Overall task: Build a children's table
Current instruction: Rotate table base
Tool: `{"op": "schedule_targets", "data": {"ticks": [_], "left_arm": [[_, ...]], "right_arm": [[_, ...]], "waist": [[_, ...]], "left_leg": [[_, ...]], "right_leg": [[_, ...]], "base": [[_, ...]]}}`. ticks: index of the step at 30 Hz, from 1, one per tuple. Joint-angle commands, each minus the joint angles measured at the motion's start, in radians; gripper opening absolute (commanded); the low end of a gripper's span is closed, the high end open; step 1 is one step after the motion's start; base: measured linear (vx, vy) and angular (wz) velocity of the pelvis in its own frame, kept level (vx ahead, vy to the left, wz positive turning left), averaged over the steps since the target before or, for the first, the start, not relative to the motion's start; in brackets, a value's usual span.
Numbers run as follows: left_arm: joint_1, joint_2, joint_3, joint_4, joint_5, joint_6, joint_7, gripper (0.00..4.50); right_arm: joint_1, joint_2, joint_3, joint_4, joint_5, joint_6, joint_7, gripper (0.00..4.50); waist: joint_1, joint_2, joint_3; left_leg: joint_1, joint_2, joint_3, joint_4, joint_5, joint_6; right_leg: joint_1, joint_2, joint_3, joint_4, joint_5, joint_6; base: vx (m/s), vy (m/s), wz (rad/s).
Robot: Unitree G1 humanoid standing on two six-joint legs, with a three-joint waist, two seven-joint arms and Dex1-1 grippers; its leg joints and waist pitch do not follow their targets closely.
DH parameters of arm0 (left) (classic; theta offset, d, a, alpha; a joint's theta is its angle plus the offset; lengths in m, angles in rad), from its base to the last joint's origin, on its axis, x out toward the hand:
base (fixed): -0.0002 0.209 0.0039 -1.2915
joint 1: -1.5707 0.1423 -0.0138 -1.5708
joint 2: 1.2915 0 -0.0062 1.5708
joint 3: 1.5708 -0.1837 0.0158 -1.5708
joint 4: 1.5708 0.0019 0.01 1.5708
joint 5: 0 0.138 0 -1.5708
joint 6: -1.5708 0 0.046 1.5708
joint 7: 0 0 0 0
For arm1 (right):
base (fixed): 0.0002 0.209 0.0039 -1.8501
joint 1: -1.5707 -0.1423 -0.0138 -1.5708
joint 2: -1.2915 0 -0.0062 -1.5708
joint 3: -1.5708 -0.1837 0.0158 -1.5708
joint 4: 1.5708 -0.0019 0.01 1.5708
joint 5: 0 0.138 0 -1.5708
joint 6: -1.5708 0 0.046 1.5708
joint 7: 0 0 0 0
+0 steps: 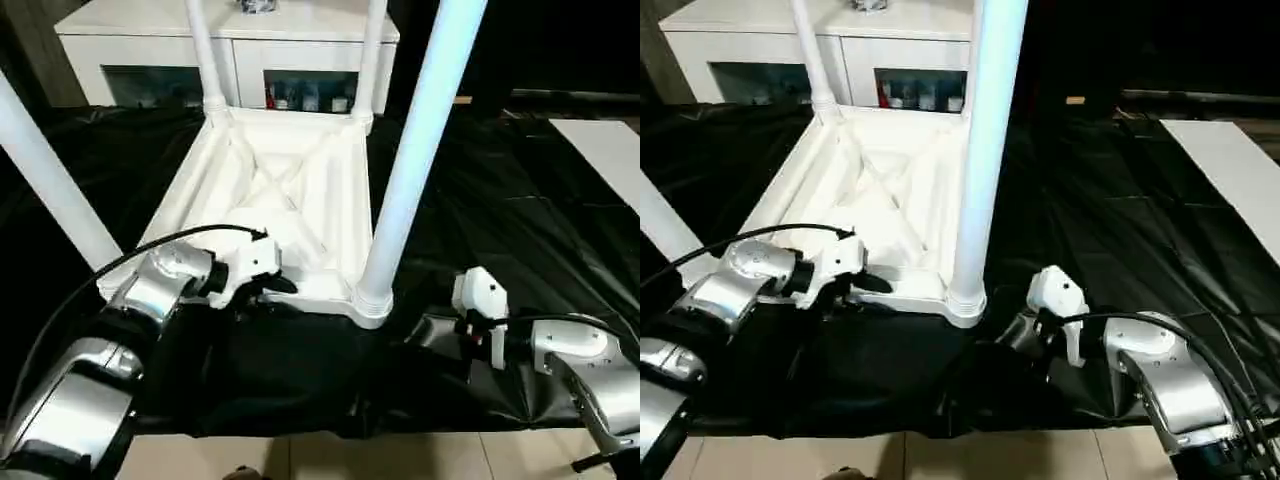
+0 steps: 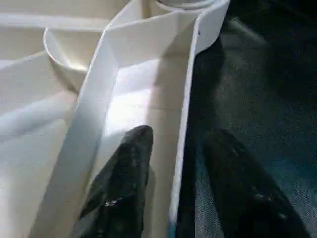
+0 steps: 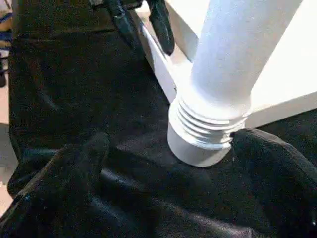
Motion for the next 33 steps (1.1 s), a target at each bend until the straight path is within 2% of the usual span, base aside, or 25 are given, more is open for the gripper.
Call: {"op": "schedule_targets", "data": {"ticks": [1,2,3,5,7,8,9,11,13,14,17,18,21,22,24,25,26,27,28,29,30,31,32,33], "left_arm": [[-0.03,-0.005,-0.013,0.022,0.021,-0.022,-0.017,1.71],[-0.04,-0.011,-0.017,0.033,0.027,-0.026,-0.028,1.71],[-0.044,-0.016,-0.02,0.036,0.028,-0.027,-0.033,1.57],[-0.047,-0.02,-0.021,0.04,0.029,-0.029,-0.037,1.59],[-0.06,-0.039,-0.027,0.055,0.03,-0.027,-0.06,1.4],[-0.062,-0.044,-0.03,0.06,0.032,-0.027,-0.066,1.4],[-0.065,-0.048,-0.037,0.07,0.043,-0.033,-0.065,1.19],[-0.066,-0.051,-0.042,0.077,0.051,-0.036,-0.065,1.16],[-0.069,-0.063,-0.04,0.1,0.061,-0.051,-0.064,0.91],[-0.068,-0.069,-0.034,0.107,0.059,-0.054,-0.062,0.81],[-0.069,-0.08,-0.024,0.119,0.054,-0.06,-0.058,0.69],[-0.07,-0.087,-0.015,0.121,0.047,-0.061,-0.057,0.59],[-0.072,-0.091,-0.01,0.123,0.044,-0.062,-0.058,0.33],[-0.074,-0.094,-0.007,0.126,0.044,-0.064,-0.059,0.26],[-0.074,-0.096,-0.003,0.128,0.043,-0.066,-0.06,0.06],[-0.07,-0.097,0.005,0.126,0.036,-0.064,-0.06,0.06],[-0.066,-0.097,0.011,0.124,0.029,-0.06,-0.06,0.06],[-0.028,-0.093,0.027,0.093,0.01,-0.041,-0.047,0.06],[-0.028,-0.093,0.027,0.093,0.01,-0.041,-0.047,0.06],[0.009,-0.088,0.041,0.06,-0.006,-0.022,-0.038,0.06],[0.046,-0.08,0.051,0.022,-0.015,-0.006,-0.021,0.06],[0.088,-0.07,0.059,-0.027,-0.022,0.017,0.0,0.06],[0.129,-0.062,0.067,-0.084,-0.029,0.041,0.014,0.06],[0.129,-0.062,0.067,-0.084,-0.029,0.041,0.014,0.06]], "right_arm": [[0.005,-0.017,-0.003,-0.029,0.006,0.006,0.007,4.5],[0.008,-0.016,-0.004,-0.031,0.004,0.006,0.008,4.5],[0.011,-0.017,-0.005,-0.033,0.003,0.006,0.008,4.5],[0.013,-0.018,-0.005,-0.035,0.003,0.005,0.009,4.5],[0.018,-0.021,-0.003,-0.036,0.001,0.006,0.013,4.5],[0.018,-0.023,0.0,-0.034,-0.003,0.004,0.014,4.5],[0.018,-0.026,0.003,-0.034,-0.005,0.003,0.015,4.5],[0.019,-0.028,0.003,-0.035,-0.004,0.003,0.014,4.5],[0.018,-0.031,0.001,-0.038,0.001,0.005,0.012,4.5],[0.017,-0.03,0.0,-0.039,0.0,0.005,0.008,4.5],[0.017,-0.026,0.001,-0.042,-0.002,0.005,0.001,4.5],[0.019,-0.023,0.004,-0.046,-0.001,0.005,0.0,4.5],[0.019,-0.02,0.01,-0.046,-0.004,0.003,0.0,4.5],[0.019,-0.019,0.014,-0.045,-0.006,0.0,-0.001,4.5],[0.018,-0.019,0.018,-0.043,-0.008,-0.002,0.0,4.5],[0.014,-0.015,0.022,-0.042,-0.008,-0.003,-0.001,4.5],[0.011,-0.012,0.022,-0.043,-0.007,-0.001,-0.002,4.5],[0.007,0.005,0.012,-0.041,-0.007,-0.009,-0.028,4.5],[0.007,0.005,0.012,-0.041,-0.007,-0.009,-0.028,4.5],[0.003,0.021,-0.002,-0.029,-0.015,-0.025,-0.063,4.5],[-0.001,0.035,-0.019,-0.017,-0.022,-0.035,-0.099,4.5],[-0.004,0.049,-0.037,-0.008,-0.021,-0.037,-0.13,4.5],[-0.006,0.059,-0.056,-0.004,-0.015,-0.036,-0.154,4.5],[-0.006,0.059,-0.056,-0.004,-0.015,-0.036,-0.154,4.5]], "waist": [[0.002,0.007,-0.066],[0.002,0.013,-0.067],[0.002,0.013,-0.067],[0.003,0.011,-0.066],[0.003,0.019,-0.067],[0.004,0.017,-0.066],[0.003,0.021,-0.067],[0.002,0.023,-0.068],[0.0,0.022,-0.066],[0.0,0.026,-0.068],[-0.001,0.023,-0.07],[0.0,0.02,-0.07],[0.003,0.026,-0.071],[0.002,0.022,-0.071],[0.003,0.024,-0.07],[0.002,0.015,-0.069],[0.003,0.018,-0.069],[0.003,0.02,-0.069],[0.002,0.019,-0.068],[-0.002,0.015,-0.068],[-0.006,0.016,-0.066],[-0.01,0.018,-0.067],[-0.014,0.001,-0.065],[-0.014,0.011,-0.065]], "left_leg": [[0.02,0.063,-0.024,-0.077,-0.121,0.07],[0.02,0.062,-0.024,-0.076,-0.117,0.073],[0.019,0.062,-0.025,-0.076,-0.117,0.077],[0.018,0.062,-0.023,-0.075,-0.116,0.084],[0.018,0.061,-0.022,-0.074,-0.118,0.088],[0.02,0.063,-0.022,-0.075,-0.128,0.087],[0.017,0.063,-0.023,-0.075,-0.128,0.088],[0.018,0.063,-0.023,-0.075,-0.131,0.089],[0.015,0.062,-0.023,-0.076,-0.129,0.094],[0.016,0.062,-0.024,-0.074,-0.125,0.097],[0.013,0.061,-0.023,-0.072,-0.105,0.111],[0.012,0.062,-0.023,-0.071,-0.097,0.118],[0.011,0.062,-0.023,-0.069,-0.085,0.128],[0.011,0.063,-0.023,-0.07,-0.086,0.131],[0.01,0.064,-0.024,-0.071,-0.09,0.129],[0.01,0.064,-0.023,-0.072,-0.094,0.13],[0.009,0.064,-0.023,-0.072,-0.09,0.132],[0.009,0.064,-0.023,-0.072,-0.091,0.132],[0.008,0.064,-0.023,-0.073,-0.09,0.13],[0.006,0.063,-0.023,-0.074,-0.091,0.128],[0.004,0.061,-0.023,-0.074,-0.099,0.127],[0.006,0.067,-0.024,-0.077,-0.101,0.121],[0.003,0.065,-0.022,-0.078,-0.103,0.127],[0.006,0.064,-0.023,-0.078,-0.097,0.13]], "right_leg": [[0.041,-0.084,0.043,-0.065,0.207,-0.327],[0.041,-0.085,0.043,-0.065,0.213,-0.327],[0.042,-0.086,0.043,-0.065,0.211,-0.328],[0.042,-0.087,0.042,-0.066,0.204,-0.328],[0.041,-0.086,0.042,-0.067,0.194,-0.328],[0.04,-0.086,0.041,-0.069,0.183,-0.33],[0.041,-0.087,0.041,-0.068,0.183,-0.331],[0.04,-0.087,0.04,-0.069,0.18,-0.33],[0.041,-0.086,0.039,-0.07,0.174,-0.327],[0.041,-0.088,0.039,-0.07,0.176,-0.327],[0.042,-0.087,0.038,-0.067,0.204,-0.328],[0.042,-0.088,0.038,-0.067,0.21,-0.325],[0.04,-0.088,0.037,-0.066,0.214,-0.323],[0.039,-0.087,0.036,-0.066,0.211,-0.323],[0.038,-0.088,0.036,-0.066,0.203,-0.323],[0.039,-0.087,0.036,-0.067,0.197,-0.322],[0.038,-0.09,0.036,-0.066,0.192,-0.323],[0.036,-0.09,0.036,-0.066,0.188,-0.324],[0.037,-0.09,0.036,-0.065,0.188,-0.324],[0.037,-0.091,0.036,-0.066,0.184,-0.322],[0.038,-0.091,0.036,-0.068,0.166,-0.319],[0.036,-0.093,0.037,-0.066,0.16,-0.319],[0.036,-0.09,0.036,-0.07,0.151,-0.317],[0.034,-0.09,0.036,-0.069,0.133,-0.312]], "base": [[0.0,0.0,0.0],[0.0,0.0,0.0],[0.0,0.0,0.0],[0.0,0.0,0.0],[0.0,0.0,0.0],[0.0,0.0,0.0],[0.0,0.0,0.0],[0.0,0.0,0.0],[0.0,0.0,0.0],[0.0,0.0,0.0],[0.0,0.0,0.0],[0.0,0.0,0.0],[0.0,0.0,0.0],[0.0,0.0,0.0],[0.0,0.0,0.0],[0.0,0.0,0.0],[0.0,0.0,0.0],[0.0,0.0,0.0],[0.0,0.0,0.0],[0.0,0.0,0.0],[0.0,0.0,0.0],[0.0,0.0,0.0],[0.0,0.0,0.0],[0.0,0.0,0.0]]}}
